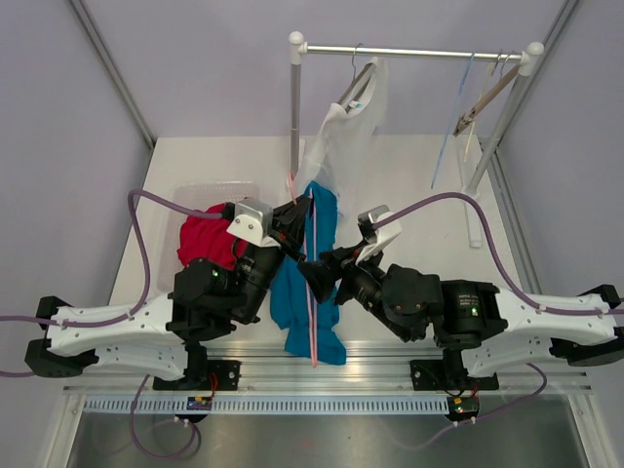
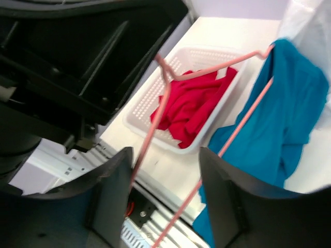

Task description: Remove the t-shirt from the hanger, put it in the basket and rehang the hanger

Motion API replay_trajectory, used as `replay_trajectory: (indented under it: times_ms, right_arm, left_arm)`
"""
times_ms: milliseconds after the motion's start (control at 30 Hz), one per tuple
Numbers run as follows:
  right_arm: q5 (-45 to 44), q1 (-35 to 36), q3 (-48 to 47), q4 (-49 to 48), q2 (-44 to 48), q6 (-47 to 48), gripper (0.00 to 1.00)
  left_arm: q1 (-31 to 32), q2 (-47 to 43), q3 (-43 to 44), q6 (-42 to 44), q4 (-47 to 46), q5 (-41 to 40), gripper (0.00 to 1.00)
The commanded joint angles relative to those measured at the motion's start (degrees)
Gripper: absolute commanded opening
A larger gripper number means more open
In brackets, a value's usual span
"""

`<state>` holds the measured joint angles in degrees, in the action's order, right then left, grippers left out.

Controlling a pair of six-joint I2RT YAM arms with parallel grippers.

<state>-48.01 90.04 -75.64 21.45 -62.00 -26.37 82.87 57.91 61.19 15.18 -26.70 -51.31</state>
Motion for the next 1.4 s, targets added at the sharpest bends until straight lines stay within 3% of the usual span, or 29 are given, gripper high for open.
replay_trajectory:
  times_ms: [0,67,267,367,567,667,733,900,933,1000,1067,1200,1267,1367]
  right_arm:
    - [4.4,-0.5,-2.8,1.9,-2.1,-2.0,0.56]
    - [4.0,-1.0,-2.0,1.5,-2.2,-2.5,0.43]
    - [9.2,-4.0,1.2,0.8,-0.9,-6.5,0.44]
    - [9.2,-4.1,1.8,0.5,-1.4,-7.2,0.40]
    - [10.4,-6.2,6.2,-4.4,0.9,-7.6,0.01]
    - [9.1,-6.9,12.5,-13.6,4.3,-4.9,0.00]
    - [8.3,-6.8,18.4,-23.8,6.2,-2.2,0.00]
    - [9.6,-6.8,30.8,-42.3,11.0,8.7,0.00]
    - [10.1,-6.8,32.2,-47.1,11.5,9.7,0.00]
    - [11.6,-6.8,34.9,-51.3,12.9,11.7,0.00]
    - [12.8,-6.8,36.3,-53.8,14.2,12.7,0.00]
    - [15.9,-6.7,39.4,-57.4,16.6,13.1,0.00]
    - [16.8,-6.7,40.0,-58.5,18.1,12.6,0.00]
    - [19.7,-6.7,40.7,-58.8,20.6,11.3,0.00]
  left_arm:
    - [0.4,-1.0,1.0,-0.7,-5.6,-1.6,0.00]
    - [0.4,-1.5,1.1,-1.6,-4.9,-1.1,0.00]
    - [0.4,-2.5,0.9,-2.7,-4.2,-0.7,0.00]
    - [0.4,-2.6,0.9,-3.2,-4.0,-0.3,0.00]
    - [0.4,-3.7,0.9,-6.5,-1.3,2.3,0.00]
    - [0.5,-4.1,2.2,-9.1,2.3,4.5,0.00]
    - [0.4,-4.8,2.8,-11.4,5.8,5.9,0.10]
    - [0.4,-10.5,0.9,-14.9,13.1,4.7,0.72]
    - [0.4,-12.0,-0.4,-14.9,13.3,2.6,0.77]
    - [0.4,-16.7,-5.2,-14.9,13.5,-1.3,0.85]
    - [0.4,-19.5,-8.4,-17.4,14.4,-6.9,0.86]
    - [-0.7,-22.6,-13.1,-23.9,25.1,-12.1,0.88]
    - [-2.3,-21.4,-14.7,-27.7,28.5,-11.9,0.91]
    - [-10.9,-15.5,-14.3,-33.0,35.6,-2.4,0.95]
